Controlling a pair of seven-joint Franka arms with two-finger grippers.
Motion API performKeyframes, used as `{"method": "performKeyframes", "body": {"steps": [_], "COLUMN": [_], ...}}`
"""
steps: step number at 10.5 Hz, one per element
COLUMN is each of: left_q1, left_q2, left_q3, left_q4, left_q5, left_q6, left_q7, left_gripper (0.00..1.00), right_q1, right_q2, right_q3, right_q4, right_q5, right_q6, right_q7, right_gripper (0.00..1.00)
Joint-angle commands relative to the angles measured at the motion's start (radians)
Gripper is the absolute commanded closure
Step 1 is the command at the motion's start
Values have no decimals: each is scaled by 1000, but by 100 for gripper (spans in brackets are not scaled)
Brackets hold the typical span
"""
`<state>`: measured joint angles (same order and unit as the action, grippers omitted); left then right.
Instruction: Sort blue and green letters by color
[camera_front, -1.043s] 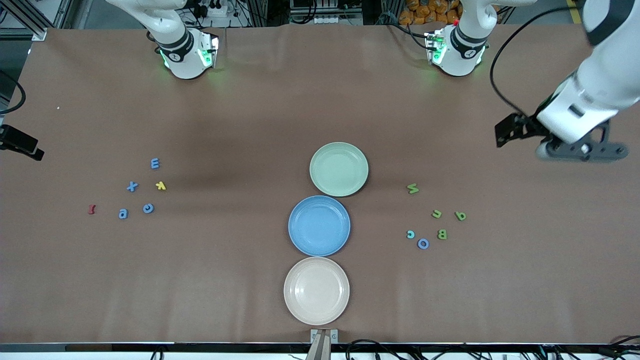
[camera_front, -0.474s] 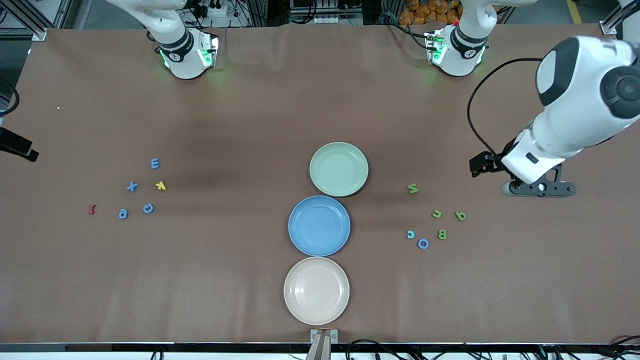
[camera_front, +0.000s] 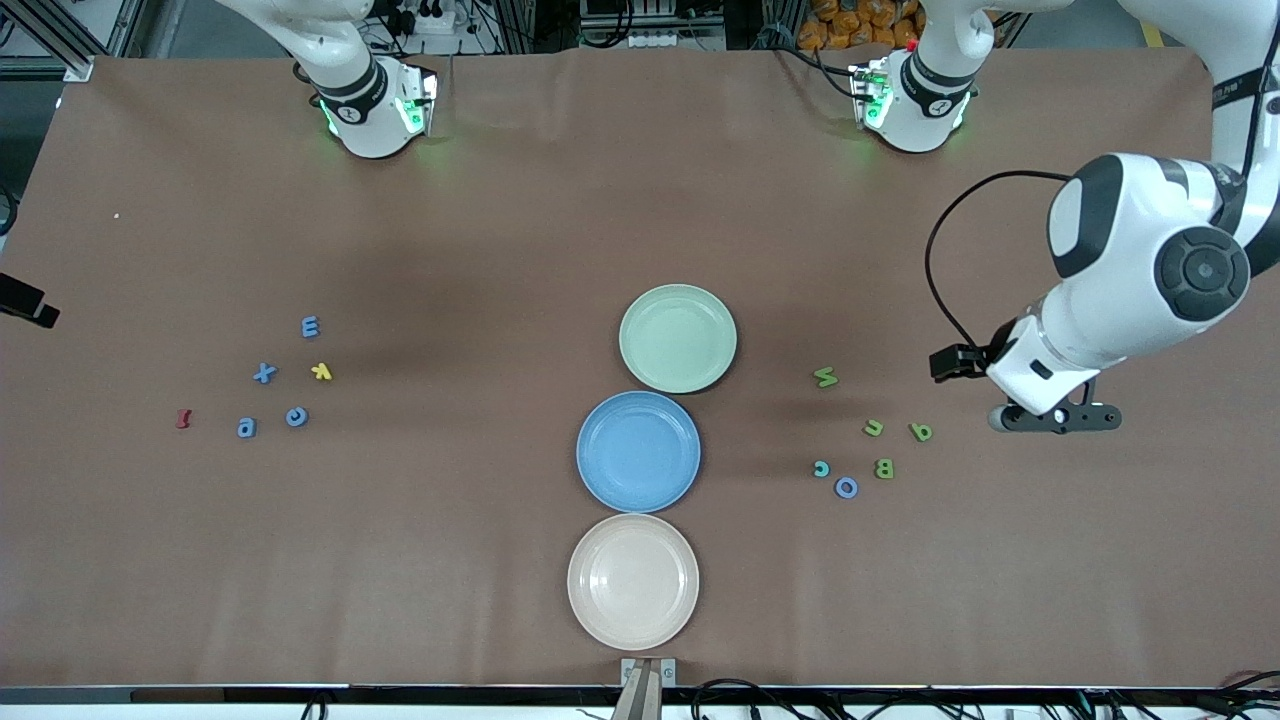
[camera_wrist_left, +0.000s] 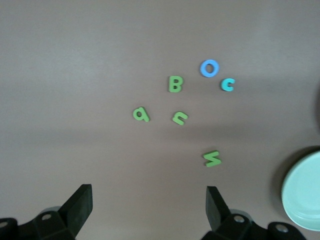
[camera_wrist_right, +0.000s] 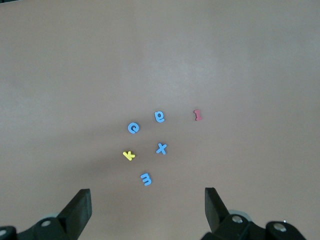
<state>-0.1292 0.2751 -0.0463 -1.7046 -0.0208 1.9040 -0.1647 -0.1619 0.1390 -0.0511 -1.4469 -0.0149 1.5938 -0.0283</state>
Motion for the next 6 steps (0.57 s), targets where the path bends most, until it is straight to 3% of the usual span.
{"method": "performKeyframes", "body": {"steps": [1, 4, 6], "left_q1": [22, 19, 20], "left_q2": [15, 29, 68], "left_q3": [-1, -1, -1], "left_q4": [-39, -119, -122], "left_q5": [-2, 28, 50], "left_q6": [64, 185, 220], "left_q7": [-83, -185, -225], "left_gripper": [0, 0, 0], "right_q1": [-12, -21, -16], "right_q2": [45, 79, 123], "right_q3": [13, 14, 14], "right_q4": [8, 5, 5], "right_q5": [-5, 29, 59], "right_q6": [-9, -11, 3], "right_q7": [-1, 2, -2], "right_gripper": [0, 0, 0]}}
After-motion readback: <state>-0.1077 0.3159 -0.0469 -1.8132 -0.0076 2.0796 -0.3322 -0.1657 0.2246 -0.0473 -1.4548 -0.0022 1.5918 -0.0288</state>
